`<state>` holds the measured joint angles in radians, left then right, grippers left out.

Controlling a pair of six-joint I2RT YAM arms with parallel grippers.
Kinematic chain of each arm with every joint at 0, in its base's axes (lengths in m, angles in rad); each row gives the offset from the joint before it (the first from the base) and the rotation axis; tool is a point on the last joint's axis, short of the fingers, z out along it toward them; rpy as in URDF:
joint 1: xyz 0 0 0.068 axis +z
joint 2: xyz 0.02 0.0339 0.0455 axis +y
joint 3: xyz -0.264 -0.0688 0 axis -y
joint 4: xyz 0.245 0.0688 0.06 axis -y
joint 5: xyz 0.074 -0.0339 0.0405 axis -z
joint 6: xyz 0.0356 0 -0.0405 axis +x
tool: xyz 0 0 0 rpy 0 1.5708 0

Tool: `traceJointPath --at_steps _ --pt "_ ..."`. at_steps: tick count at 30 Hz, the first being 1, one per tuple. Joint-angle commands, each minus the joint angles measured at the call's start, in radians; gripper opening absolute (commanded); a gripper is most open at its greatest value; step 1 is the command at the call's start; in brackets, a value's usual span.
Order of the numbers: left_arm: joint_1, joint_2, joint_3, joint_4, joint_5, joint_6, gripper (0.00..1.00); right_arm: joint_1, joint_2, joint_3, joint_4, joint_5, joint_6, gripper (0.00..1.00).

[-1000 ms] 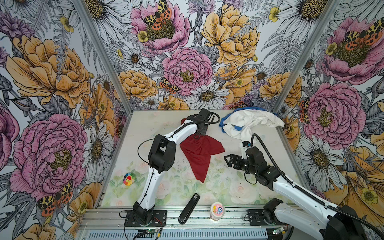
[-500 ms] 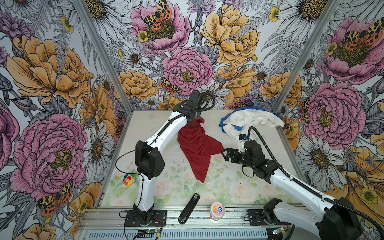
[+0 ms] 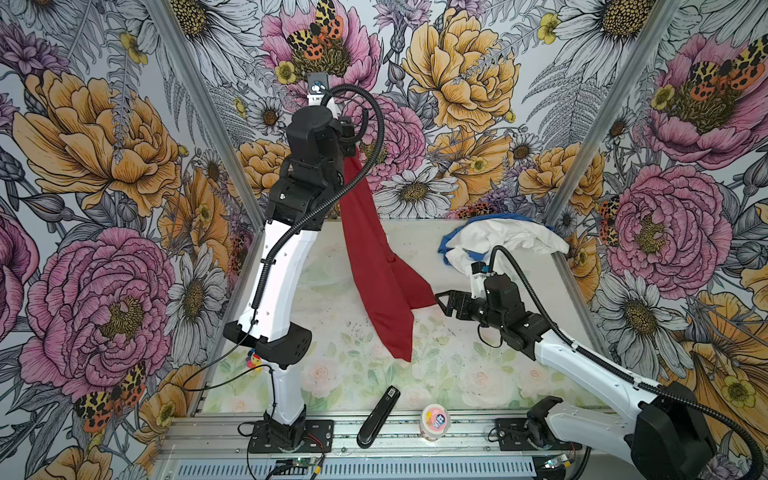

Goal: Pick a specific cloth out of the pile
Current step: 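Grasp the dark red cloth with the left gripper and lift it up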

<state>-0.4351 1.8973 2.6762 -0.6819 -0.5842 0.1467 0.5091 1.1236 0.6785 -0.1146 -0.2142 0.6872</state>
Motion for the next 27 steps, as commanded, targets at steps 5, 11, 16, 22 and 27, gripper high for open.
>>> traceJointPath --at_steps 5,11,16,22,27 --pt "0.149 -0.066 -0.013 0.231 0.142 0.017 0.00 -0.003 -0.022 0.015 0.039 -0.001 0.017 0.90" --pt "0.284 -0.128 -0.103 0.209 0.264 -0.123 0.00 0.004 -0.039 -0.009 0.063 0.011 0.047 0.90" --pt "0.252 -0.137 -0.208 0.150 0.337 -0.133 0.00 0.005 -0.039 -0.022 0.076 0.011 0.051 0.90" --pt "0.089 -0.159 -0.317 0.122 0.294 -0.037 0.00 0.006 -0.025 -0.020 0.087 -0.003 0.048 0.90" --pt "0.014 -0.187 -0.340 0.088 0.256 -0.034 0.00 0.006 -0.005 -0.026 0.103 -0.014 0.046 0.90"
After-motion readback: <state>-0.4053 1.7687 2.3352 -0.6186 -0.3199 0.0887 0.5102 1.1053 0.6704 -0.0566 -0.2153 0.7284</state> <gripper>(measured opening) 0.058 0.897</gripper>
